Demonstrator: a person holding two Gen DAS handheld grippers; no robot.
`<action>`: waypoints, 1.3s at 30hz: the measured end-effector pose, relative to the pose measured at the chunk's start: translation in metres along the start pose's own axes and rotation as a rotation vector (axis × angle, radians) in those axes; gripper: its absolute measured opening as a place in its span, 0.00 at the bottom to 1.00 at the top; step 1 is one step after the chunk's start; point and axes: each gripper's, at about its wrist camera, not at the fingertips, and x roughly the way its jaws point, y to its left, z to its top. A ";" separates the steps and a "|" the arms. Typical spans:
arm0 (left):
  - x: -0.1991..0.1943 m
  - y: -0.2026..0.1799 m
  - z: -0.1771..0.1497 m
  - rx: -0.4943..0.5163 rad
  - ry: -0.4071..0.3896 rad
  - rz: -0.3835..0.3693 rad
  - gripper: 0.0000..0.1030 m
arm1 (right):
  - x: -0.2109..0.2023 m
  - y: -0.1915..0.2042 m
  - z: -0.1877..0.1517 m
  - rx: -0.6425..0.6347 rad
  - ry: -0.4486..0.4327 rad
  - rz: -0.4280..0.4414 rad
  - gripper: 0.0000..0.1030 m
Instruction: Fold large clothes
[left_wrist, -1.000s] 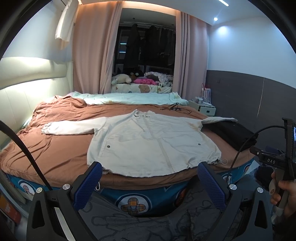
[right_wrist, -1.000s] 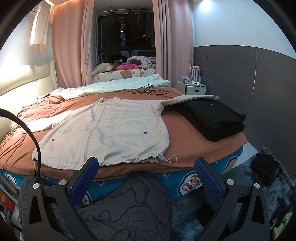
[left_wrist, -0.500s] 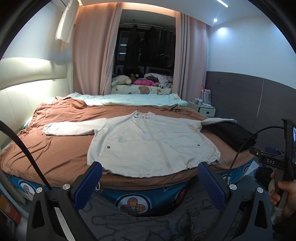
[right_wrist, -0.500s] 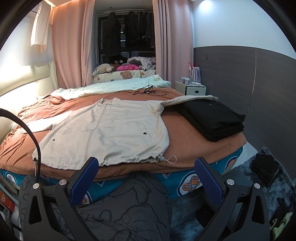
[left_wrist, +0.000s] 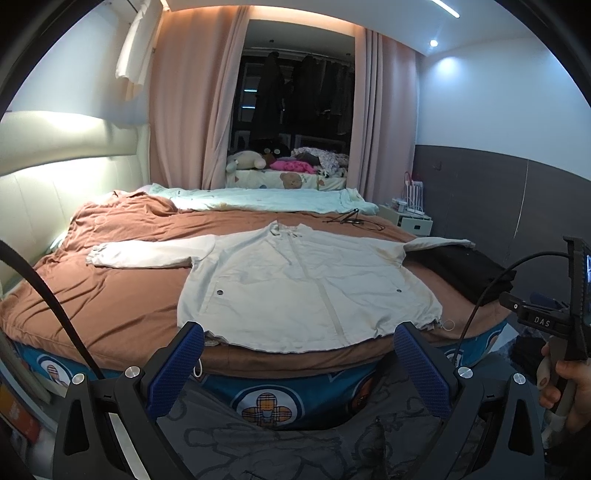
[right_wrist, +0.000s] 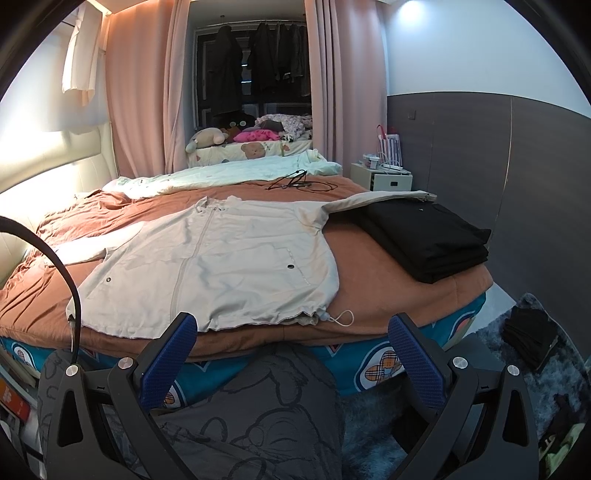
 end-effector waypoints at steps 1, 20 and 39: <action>0.000 0.001 0.000 0.000 0.000 0.002 1.00 | 0.001 0.000 0.000 0.000 0.002 0.002 1.00; 0.043 0.025 -0.003 -0.035 0.087 0.000 1.00 | 0.047 0.011 0.005 -0.006 0.084 0.018 1.00; 0.143 0.074 0.021 -0.078 0.223 0.070 1.00 | 0.156 0.033 0.050 0.004 0.171 0.078 1.00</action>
